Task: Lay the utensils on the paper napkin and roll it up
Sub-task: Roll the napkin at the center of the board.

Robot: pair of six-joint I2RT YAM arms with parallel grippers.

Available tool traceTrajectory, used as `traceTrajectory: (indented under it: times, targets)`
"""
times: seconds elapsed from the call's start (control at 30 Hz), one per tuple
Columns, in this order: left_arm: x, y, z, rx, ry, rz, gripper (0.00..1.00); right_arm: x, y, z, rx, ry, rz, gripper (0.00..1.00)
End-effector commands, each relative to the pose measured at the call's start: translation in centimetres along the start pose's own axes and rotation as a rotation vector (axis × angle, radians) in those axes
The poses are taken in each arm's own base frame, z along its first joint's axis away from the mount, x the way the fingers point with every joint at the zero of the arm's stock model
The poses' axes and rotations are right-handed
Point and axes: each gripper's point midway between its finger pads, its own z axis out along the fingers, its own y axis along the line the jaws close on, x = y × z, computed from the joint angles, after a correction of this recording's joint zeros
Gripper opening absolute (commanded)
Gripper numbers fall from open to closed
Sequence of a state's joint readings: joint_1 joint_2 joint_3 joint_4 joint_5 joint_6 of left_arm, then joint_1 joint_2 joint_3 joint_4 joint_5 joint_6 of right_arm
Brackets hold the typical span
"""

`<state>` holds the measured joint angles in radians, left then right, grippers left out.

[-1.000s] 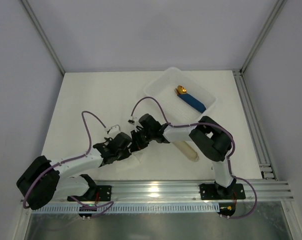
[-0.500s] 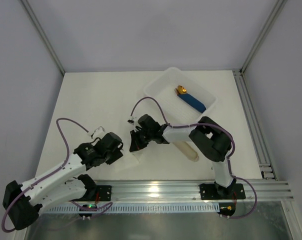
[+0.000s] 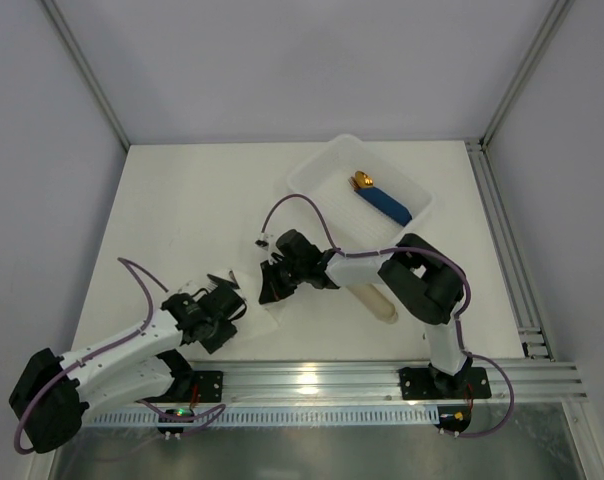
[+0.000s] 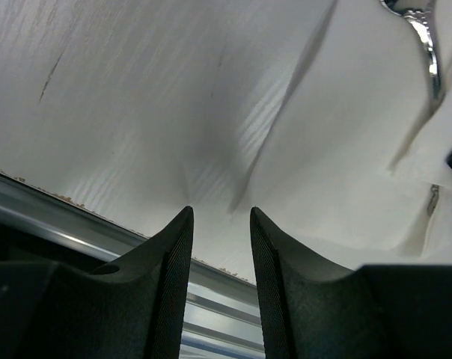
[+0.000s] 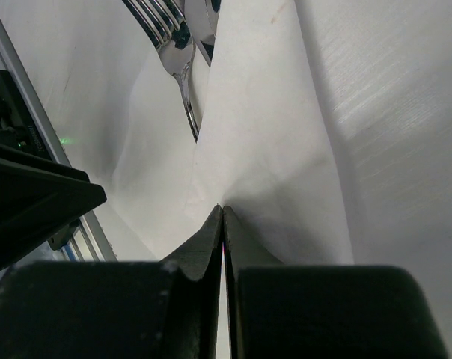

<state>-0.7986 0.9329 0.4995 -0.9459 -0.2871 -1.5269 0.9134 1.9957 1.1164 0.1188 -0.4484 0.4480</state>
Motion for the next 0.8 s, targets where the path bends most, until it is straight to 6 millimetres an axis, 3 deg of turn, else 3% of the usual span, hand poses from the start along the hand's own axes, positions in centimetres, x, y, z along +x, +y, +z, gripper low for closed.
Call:
traceTrajectory:
  times: [0.0, 0.4, 0.53, 0.67, 0.77]
  targets:
    - [0.2, -0.5, 0.8, 0.030, -0.002, -0.072, 0.39, 2.8, -3.2, 0.3, 0.122, 0.055, 0.009, 0.04]
    - [1.2, -1.1, 1.8, 0.042, 0.032, -0.085, 0.39, 2.8, -3.1, 0.6, 0.112, 0.062, 0.010, 0.04]
    - [1.5, -0.5, 2.3, 0.021, 0.037, -0.082, 0.37, 2.8, -3.0, 0.6, 0.113, 0.063, 0.008, 0.04]
    - [1.7, -0.4, 2.5, 0.029, 0.036, -0.092, 0.31, 2.7, -3.0, 0.6, 0.109, 0.061, 0.011, 0.04]
    - [1.6, -0.7, 2.4, 0.046, 0.030, -0.095, 0.19, 2.8, -3.0, 0.7, 0.111, 0.066, 0.011, 0.04]
